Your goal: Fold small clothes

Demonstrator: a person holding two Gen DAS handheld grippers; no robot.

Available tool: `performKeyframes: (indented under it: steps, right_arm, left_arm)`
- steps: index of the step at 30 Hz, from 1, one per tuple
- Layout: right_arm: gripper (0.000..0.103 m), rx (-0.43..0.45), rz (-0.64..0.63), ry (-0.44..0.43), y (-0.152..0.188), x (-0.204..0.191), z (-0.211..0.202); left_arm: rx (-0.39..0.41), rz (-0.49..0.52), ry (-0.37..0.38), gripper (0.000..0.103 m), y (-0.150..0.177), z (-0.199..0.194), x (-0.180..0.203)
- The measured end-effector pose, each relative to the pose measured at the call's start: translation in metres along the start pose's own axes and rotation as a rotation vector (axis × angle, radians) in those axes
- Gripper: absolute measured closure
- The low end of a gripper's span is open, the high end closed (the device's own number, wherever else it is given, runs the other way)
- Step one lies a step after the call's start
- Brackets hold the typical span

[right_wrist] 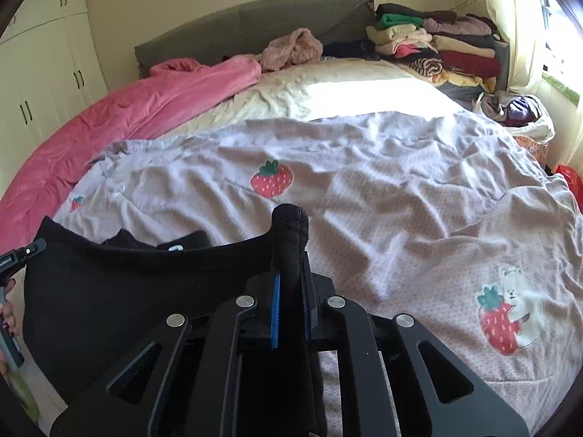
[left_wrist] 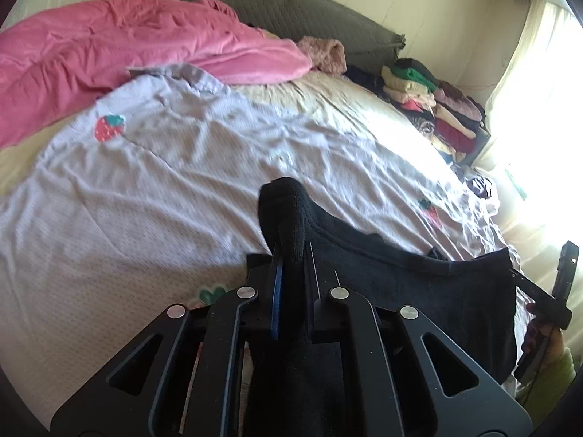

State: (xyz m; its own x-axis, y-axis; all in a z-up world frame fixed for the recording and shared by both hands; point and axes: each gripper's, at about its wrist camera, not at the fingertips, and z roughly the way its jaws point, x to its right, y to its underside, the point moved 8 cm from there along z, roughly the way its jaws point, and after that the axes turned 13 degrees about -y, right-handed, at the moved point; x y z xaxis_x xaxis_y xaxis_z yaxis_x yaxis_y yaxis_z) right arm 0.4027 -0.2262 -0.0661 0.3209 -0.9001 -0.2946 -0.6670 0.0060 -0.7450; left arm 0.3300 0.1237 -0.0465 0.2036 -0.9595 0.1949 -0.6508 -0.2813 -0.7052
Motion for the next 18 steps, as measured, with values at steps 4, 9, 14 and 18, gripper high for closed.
performKeyframes:
  steps: [4, 9, 14, 18]
  right_arm:
    - [0.095, -0.037, 0.018, 0.024, 0.004, 0.013, 0.013]
    - [0.084, -0.125, 0.022, 0.109, 0.03, 0.026, 0.038]
    - [0.071, -0.082, 0.011, 0.148, 0.025, 0.027, 0.022]
    - [0.052, -0.019, -0.022, 0.148, 0.02, 0.015, -0.006]
  left_arm:
    - [-0.019, 0.027, -0.056, 0.099, 0.006, 0.015, -0.004]
    - [-0.085, 0.05, -0.138, 0.084, 0.026, 0.037, -0.016]
    - [-0.032, 0.093, -0.186, 0.067, 0.021, 0.018, -0.014]
    - [-0.017, 0.113, -0.184, 0.053, 0.02, 0.002, -0.006]
